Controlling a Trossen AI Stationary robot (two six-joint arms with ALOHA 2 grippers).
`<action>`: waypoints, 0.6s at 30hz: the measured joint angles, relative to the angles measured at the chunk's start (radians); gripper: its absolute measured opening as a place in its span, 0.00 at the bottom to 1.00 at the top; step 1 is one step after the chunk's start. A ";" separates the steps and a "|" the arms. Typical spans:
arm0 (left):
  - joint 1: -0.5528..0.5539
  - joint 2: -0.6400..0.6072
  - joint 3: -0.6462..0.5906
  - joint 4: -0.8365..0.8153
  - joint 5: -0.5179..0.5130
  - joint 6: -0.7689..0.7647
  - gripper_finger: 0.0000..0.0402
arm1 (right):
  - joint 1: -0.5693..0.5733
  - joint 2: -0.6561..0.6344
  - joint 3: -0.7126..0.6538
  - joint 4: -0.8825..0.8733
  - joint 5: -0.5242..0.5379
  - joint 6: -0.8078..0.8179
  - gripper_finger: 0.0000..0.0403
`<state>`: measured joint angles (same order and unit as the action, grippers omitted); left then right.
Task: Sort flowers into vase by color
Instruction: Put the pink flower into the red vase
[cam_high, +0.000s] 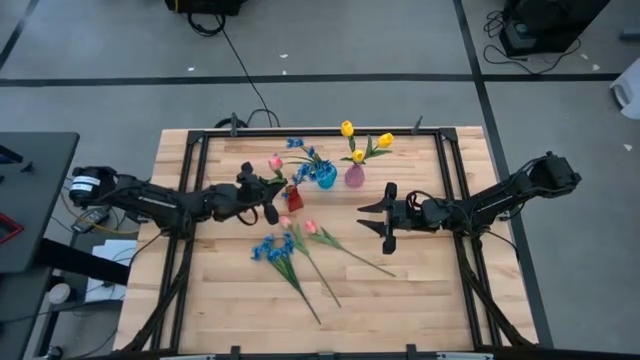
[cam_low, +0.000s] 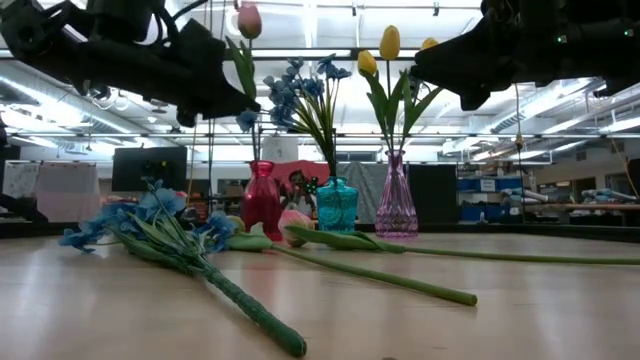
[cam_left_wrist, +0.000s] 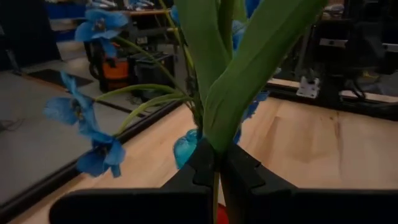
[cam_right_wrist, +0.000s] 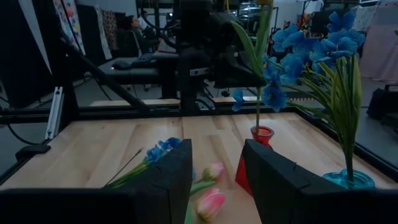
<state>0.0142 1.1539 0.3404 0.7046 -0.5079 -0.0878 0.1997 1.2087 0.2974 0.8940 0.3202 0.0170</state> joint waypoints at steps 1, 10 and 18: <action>0.003 -0.001 0.000 -0.012 0.006 -0.008 0.04 | 0.000 0.000 0.000 0.000 0.000 0.004 0.39; 0.005 -0.014 0.002 -0.060 0.056 -0.022 0.04 | 0.000 0.000 0.000 -0.013 0.000 0.015 0.39; 0.011 -0.044 0.002 -0.111 0.034 -0.009 0.04 | 0.000 0.000 0.000 -0.016 0.000 0.016 0.39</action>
<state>0.0254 1.1094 0.3420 0.5934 -0.4737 -0.0973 0.1997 1.2087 0.2974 0.8783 0.3199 0.0325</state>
